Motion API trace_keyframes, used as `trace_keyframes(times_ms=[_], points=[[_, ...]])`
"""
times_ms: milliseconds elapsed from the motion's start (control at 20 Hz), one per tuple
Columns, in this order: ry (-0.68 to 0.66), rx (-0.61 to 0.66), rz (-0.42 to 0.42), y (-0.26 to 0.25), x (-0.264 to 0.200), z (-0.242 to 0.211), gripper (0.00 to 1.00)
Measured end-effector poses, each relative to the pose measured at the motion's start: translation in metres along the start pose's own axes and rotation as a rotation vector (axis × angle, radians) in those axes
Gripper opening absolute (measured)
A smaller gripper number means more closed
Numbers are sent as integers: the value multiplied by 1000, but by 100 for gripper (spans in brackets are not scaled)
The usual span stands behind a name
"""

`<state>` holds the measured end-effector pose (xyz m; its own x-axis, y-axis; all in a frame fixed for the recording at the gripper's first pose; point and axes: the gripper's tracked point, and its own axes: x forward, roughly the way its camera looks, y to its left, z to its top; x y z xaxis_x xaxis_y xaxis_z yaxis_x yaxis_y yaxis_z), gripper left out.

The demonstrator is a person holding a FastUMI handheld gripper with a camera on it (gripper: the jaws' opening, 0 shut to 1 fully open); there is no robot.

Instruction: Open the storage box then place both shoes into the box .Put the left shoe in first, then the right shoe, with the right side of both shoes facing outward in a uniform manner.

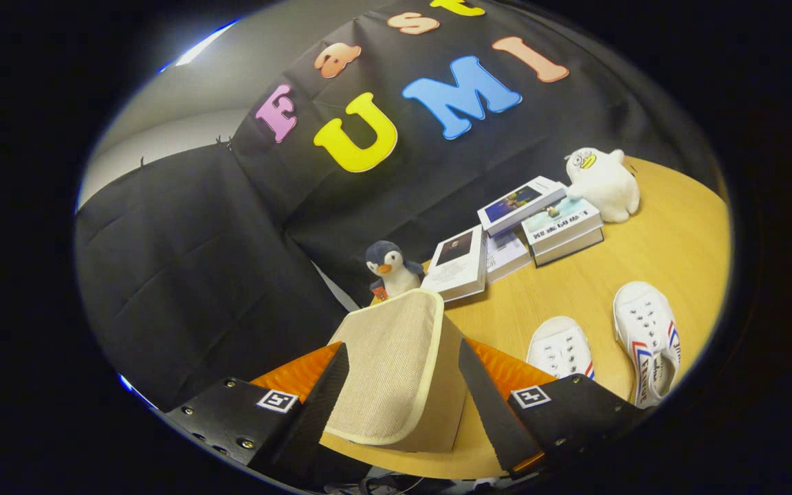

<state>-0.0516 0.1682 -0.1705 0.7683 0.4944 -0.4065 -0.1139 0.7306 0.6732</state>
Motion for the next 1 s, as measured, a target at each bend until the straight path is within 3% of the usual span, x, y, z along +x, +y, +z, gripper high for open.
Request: trace_keyframes(times_ms=[600,700,850,950,1000], points=[[202,349,80,0,25,-64,96],[216,395,84,0,25,-68,78],[252,456,101,4,25,-74,77],[255,505,115,7,24,-70,32],[273,510,122,9,24,-72,27]])
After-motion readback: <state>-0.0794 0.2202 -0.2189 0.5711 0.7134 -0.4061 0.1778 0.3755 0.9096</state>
